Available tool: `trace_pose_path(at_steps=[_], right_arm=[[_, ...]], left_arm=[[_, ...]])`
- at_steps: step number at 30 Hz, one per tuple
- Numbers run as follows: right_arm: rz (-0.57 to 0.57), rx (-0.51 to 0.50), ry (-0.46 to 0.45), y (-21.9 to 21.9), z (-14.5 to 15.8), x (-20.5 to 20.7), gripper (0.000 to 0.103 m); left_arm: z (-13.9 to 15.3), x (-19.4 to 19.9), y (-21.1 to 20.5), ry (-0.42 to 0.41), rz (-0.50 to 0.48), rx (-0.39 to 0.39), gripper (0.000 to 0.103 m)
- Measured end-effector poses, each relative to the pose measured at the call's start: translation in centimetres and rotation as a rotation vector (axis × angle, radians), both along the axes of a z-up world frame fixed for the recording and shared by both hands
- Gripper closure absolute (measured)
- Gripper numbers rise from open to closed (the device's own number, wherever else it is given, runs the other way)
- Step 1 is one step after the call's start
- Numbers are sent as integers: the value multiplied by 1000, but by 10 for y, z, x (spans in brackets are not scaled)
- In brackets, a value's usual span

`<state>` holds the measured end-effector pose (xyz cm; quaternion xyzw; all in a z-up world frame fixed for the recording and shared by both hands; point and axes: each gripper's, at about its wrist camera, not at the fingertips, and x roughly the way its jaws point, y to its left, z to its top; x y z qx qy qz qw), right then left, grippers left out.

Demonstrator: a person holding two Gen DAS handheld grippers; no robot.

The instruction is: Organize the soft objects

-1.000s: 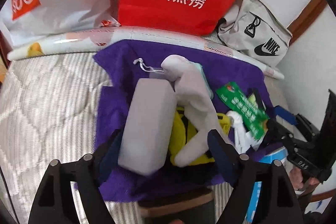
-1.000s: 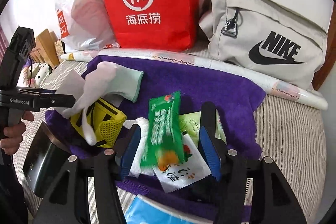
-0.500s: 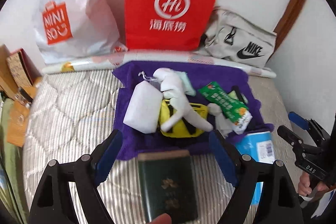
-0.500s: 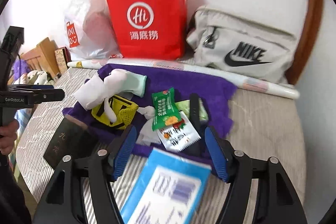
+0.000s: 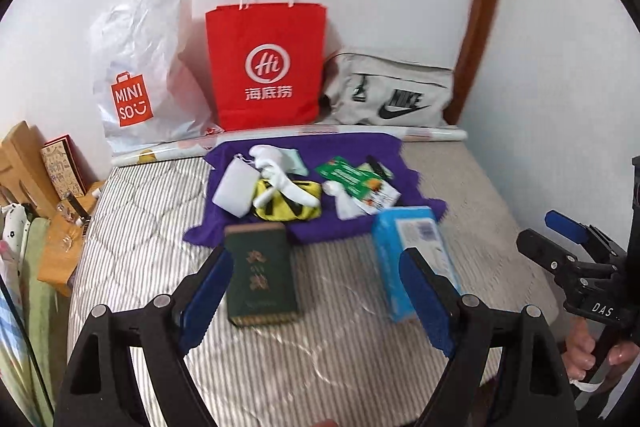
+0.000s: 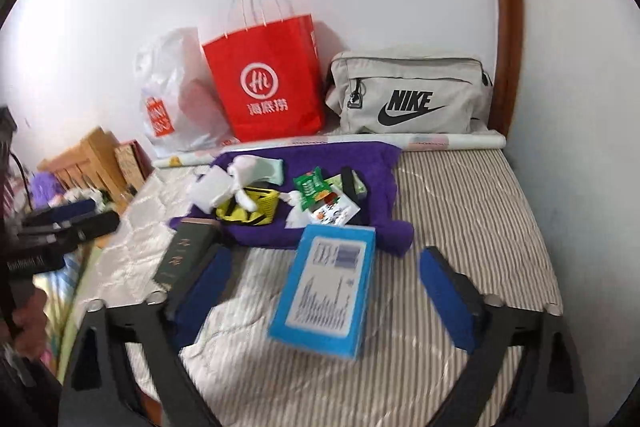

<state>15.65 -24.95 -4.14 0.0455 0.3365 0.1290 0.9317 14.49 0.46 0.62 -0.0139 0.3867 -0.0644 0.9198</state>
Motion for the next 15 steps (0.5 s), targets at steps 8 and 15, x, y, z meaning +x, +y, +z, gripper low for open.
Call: trace_pose_path(at_steps=[8,15], right_arm=[[-26,1,-31,-8,8,-68,5],[-23,-34,-46,-3,1,-107,5]], left_arm=[[5,-72,-18,-75,27,-3,9],[-3,-104,-20,-96,100,29,7]])
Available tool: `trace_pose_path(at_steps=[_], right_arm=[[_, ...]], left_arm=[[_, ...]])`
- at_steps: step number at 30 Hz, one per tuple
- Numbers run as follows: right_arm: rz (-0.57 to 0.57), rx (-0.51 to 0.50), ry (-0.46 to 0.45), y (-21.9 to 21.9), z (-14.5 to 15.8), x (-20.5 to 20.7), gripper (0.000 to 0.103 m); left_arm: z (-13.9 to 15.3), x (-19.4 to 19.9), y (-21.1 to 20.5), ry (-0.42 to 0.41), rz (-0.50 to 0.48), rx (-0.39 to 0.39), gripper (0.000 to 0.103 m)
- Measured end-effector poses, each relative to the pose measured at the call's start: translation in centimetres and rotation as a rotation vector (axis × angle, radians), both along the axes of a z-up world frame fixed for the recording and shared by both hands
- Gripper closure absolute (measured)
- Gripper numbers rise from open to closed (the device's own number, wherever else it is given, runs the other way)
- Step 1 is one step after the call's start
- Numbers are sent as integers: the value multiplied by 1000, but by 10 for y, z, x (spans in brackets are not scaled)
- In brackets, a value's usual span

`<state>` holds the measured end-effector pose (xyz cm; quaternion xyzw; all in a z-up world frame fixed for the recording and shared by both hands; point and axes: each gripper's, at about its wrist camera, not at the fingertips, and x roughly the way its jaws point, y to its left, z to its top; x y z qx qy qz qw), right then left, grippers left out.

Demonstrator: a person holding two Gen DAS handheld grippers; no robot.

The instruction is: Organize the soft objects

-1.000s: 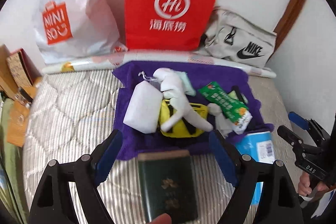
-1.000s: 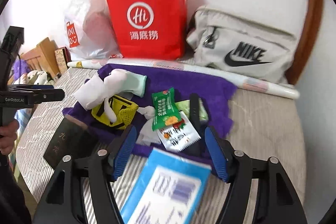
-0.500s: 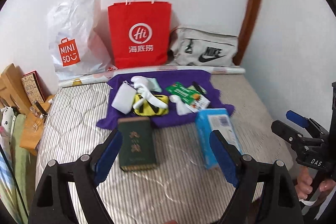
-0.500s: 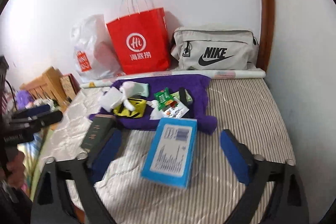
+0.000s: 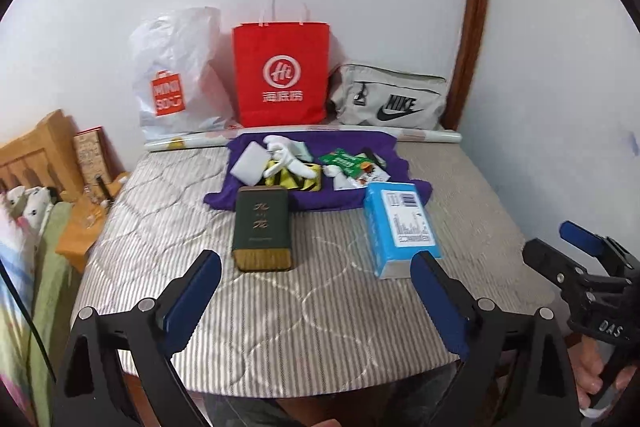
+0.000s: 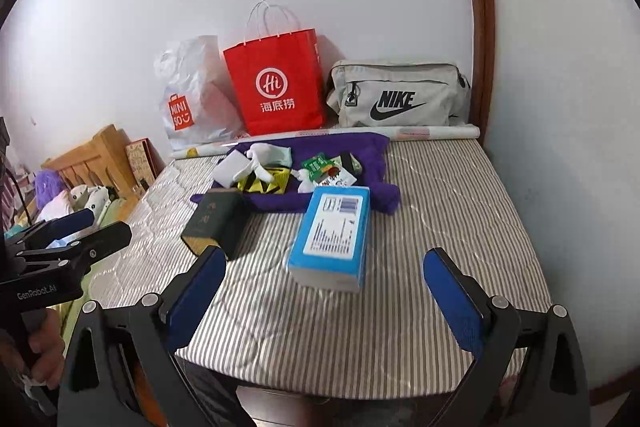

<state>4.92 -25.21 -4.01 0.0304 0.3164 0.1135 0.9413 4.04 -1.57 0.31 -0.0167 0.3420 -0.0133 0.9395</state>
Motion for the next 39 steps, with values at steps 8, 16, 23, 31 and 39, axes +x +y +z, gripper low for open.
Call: trace_pose_path(at_steps=[8,16,23,31,39], right_arm=[[26,-20,-4,10,-4,-21,5],[33,-33,-23,16,-1,-34,5],[37,-29,-24,17,0,-38,5],[37,-29,-24,17,0,-39,5],[38,-34,-25,16,0,-40,5]], left_arm=[[-4,-22,1,-12,26,10,7],[-1,-35,-1,-30,11,-3,7],[-1,-40,-3,-34,12,3,7],[-2,-39,-3,-25,6,-14,7],[-3,-40,-3,-21,13,-8,7]])
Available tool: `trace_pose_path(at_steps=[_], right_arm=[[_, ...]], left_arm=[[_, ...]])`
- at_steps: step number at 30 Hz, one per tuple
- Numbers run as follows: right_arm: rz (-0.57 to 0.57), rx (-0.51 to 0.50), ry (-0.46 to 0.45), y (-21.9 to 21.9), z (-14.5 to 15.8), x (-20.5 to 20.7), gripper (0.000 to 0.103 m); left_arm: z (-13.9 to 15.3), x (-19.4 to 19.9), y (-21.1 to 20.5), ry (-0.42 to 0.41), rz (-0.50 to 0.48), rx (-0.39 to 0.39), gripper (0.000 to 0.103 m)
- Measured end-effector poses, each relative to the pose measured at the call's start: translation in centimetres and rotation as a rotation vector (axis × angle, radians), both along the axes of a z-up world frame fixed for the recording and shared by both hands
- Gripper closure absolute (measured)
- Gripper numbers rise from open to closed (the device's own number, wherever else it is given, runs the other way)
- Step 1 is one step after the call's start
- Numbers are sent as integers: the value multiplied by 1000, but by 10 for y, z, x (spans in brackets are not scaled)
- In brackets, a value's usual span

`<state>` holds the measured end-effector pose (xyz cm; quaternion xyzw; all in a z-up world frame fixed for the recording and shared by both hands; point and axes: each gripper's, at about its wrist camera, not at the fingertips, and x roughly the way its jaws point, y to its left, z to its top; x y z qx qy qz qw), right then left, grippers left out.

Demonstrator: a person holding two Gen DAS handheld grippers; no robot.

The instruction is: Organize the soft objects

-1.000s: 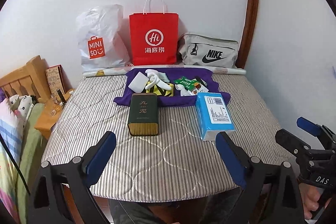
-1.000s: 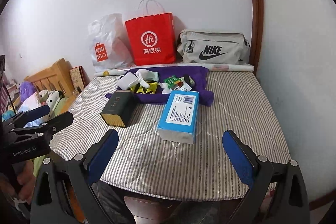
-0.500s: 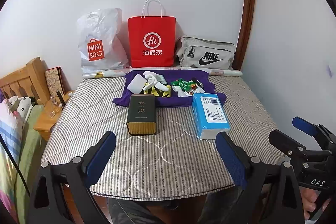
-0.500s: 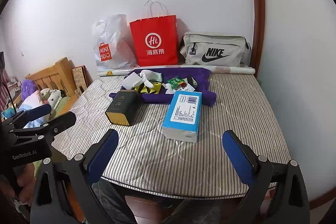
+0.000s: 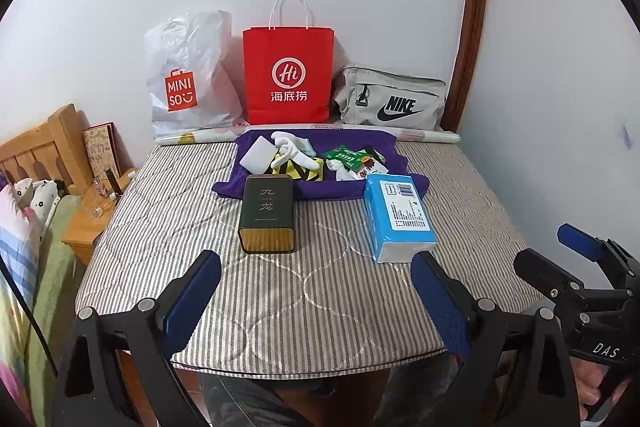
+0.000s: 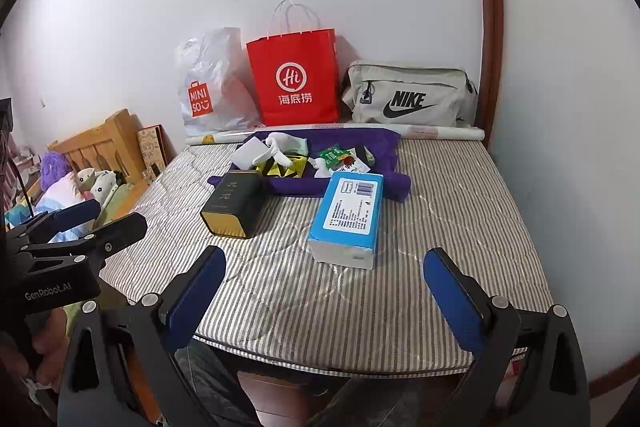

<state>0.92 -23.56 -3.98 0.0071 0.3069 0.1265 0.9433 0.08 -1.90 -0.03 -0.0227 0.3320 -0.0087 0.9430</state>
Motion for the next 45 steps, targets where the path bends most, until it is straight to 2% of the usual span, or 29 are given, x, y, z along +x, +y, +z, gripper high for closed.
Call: trace_pose_path(at_steps=[45], right_arm=[[1,3,1,-1,0,-3,5]], left_arm=[[3,-1,2,-1,2,1,7]])
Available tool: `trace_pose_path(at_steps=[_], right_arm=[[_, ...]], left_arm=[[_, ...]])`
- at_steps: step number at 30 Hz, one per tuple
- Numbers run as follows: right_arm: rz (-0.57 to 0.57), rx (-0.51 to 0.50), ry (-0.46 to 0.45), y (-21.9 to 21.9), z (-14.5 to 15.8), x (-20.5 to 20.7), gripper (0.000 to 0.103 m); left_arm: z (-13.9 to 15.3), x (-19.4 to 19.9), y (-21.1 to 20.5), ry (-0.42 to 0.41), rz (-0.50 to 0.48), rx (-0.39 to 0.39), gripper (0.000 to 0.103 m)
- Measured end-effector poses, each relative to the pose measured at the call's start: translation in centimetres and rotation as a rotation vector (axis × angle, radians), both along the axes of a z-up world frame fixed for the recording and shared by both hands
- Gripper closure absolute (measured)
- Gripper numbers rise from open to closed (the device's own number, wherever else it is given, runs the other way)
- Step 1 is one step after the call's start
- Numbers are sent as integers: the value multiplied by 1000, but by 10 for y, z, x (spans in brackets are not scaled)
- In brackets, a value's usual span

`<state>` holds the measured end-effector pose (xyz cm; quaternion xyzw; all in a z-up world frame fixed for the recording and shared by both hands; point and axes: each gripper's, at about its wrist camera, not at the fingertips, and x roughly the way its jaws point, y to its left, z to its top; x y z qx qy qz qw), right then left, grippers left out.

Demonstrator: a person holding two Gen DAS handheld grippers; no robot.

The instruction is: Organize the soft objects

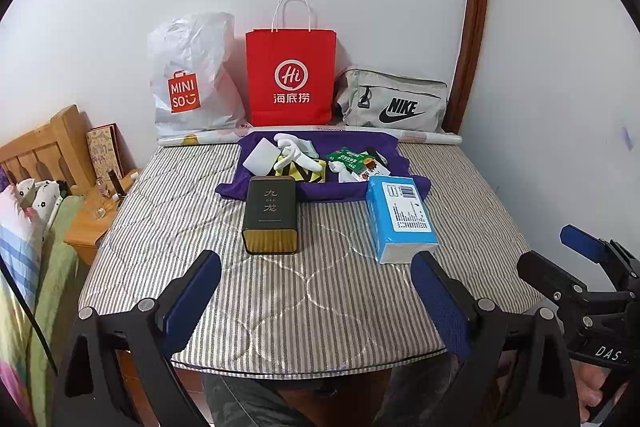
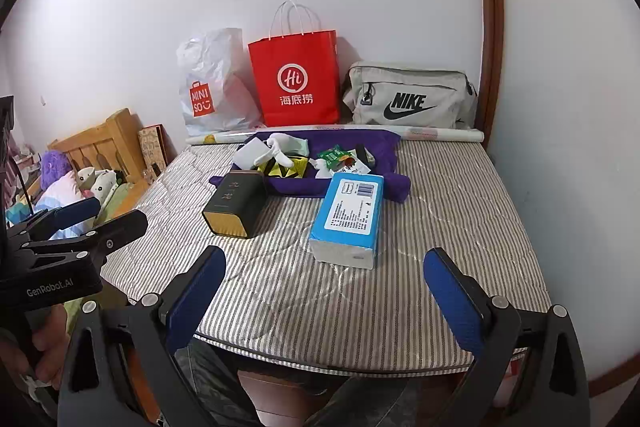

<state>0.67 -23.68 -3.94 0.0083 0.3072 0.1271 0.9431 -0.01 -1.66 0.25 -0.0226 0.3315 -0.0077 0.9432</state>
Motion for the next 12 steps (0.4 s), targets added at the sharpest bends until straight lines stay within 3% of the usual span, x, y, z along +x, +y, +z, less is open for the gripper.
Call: trace_pose_path(at_steps=[12], right_arm=[[5,-1,0,0,1,-2,5]], left_arm=[[0,0,1,-3,-1,5,7]])
